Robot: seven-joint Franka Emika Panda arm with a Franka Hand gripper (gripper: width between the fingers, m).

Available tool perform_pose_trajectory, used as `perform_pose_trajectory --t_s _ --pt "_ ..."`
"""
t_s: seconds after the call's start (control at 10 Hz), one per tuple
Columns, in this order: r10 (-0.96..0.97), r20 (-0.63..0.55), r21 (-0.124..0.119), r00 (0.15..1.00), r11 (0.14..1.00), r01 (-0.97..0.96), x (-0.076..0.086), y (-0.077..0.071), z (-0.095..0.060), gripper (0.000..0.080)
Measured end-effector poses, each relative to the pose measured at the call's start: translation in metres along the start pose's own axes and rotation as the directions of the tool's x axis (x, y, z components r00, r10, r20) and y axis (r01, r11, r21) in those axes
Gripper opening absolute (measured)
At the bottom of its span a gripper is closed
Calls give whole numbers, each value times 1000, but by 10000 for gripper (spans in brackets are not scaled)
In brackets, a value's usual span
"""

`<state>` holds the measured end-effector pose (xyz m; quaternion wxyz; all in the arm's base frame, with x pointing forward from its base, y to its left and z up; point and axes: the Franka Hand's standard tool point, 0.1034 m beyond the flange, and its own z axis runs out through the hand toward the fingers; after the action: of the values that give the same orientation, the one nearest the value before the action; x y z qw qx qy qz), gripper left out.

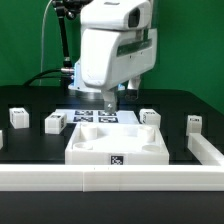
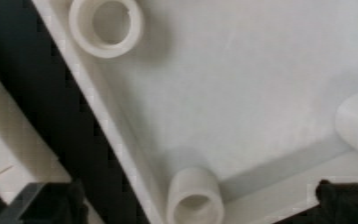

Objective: Assemble one leg

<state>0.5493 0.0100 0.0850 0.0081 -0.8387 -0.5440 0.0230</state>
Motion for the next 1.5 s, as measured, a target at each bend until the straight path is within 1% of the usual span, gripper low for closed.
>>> perform_pose_trajectory --t_s 0.1,0.2,0.3,0.4,0.5,0.9,1.0,1.1,1.3,1.4,1.5 --pt "-58 -12 -26 998 998 58 2 -6 5 650" --pt "-107 -12 -52 994 993 106 4 -15 12 650" --pt "-120 1 -32 993 992 120 2 -26 19 650" --pt "-110 6 -15 994 994 110 -4 -26 18 650" --pt "-111 4 -18 994 994 111 -3 -25 19 650" --pt "-111 5 -15 994 994 111 -4 -26 20 650" --pt "-117 6 -12 993 993 117 -5 -28 22 650" --pt "-151 6 -7 988 988 151 -9 -34 27 650" --pt "-182 7 8 983 983 182 -13 -56 39 650" --pt "-190 3 11 982 982 190 -16 -72 46 650" --pt "-195 1 20 981 981 195 -20 -87 55 650"
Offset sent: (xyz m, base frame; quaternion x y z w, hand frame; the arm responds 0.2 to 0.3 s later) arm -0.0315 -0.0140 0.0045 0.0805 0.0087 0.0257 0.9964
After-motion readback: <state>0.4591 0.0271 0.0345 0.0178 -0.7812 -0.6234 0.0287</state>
